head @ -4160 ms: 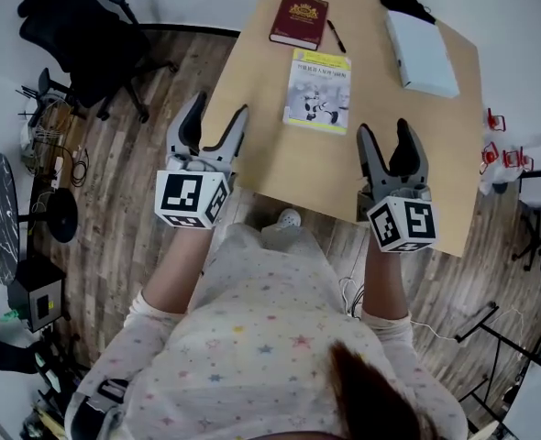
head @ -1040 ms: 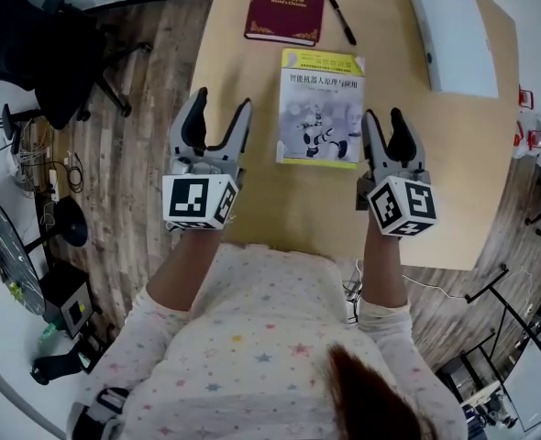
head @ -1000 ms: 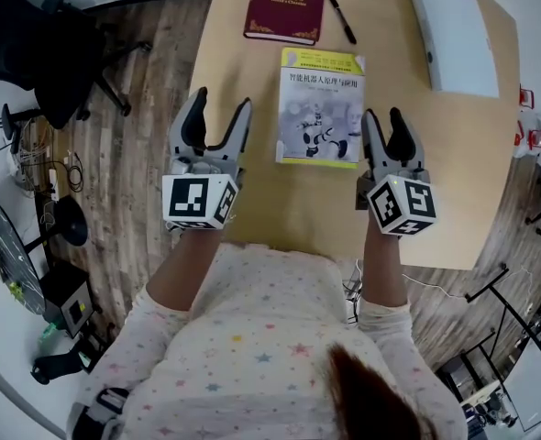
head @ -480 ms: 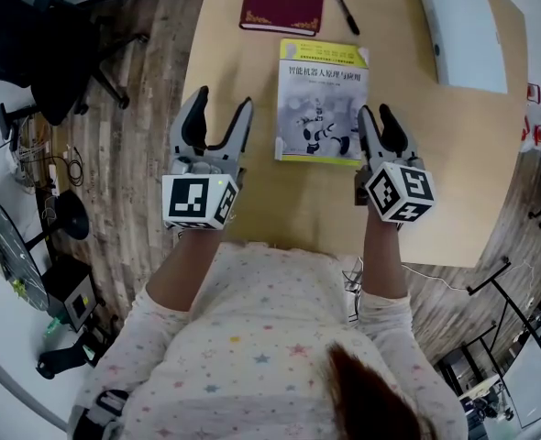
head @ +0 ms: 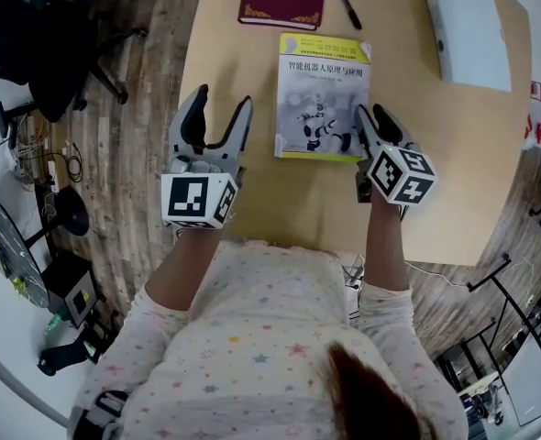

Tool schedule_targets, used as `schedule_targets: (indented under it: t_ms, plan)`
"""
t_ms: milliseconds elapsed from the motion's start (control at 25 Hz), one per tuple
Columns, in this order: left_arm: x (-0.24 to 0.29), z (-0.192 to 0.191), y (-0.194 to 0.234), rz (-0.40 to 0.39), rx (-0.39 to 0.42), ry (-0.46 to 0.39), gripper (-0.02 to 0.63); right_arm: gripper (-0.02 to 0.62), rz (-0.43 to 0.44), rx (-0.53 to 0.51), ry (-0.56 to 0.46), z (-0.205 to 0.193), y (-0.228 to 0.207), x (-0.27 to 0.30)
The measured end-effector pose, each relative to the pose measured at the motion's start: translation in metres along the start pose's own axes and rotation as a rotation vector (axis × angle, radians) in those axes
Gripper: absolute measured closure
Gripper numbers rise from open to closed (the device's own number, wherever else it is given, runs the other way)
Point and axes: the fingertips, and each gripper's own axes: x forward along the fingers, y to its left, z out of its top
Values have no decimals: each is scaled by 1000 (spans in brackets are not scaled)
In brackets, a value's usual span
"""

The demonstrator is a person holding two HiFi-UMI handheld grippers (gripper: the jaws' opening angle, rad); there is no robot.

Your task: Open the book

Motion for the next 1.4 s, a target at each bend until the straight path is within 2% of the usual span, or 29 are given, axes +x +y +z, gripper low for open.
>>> schedule_targets:
  t_ms: [760, 1400]
  plan:
    - [-1, -6, 2, 1, 8, 22, 336, 433, 49, 70, 139, -30, -7, 18]
    - [0, -8, 1, 0, 13, 24, 336, 470, 13, -35, 126, -23, -3, 11]
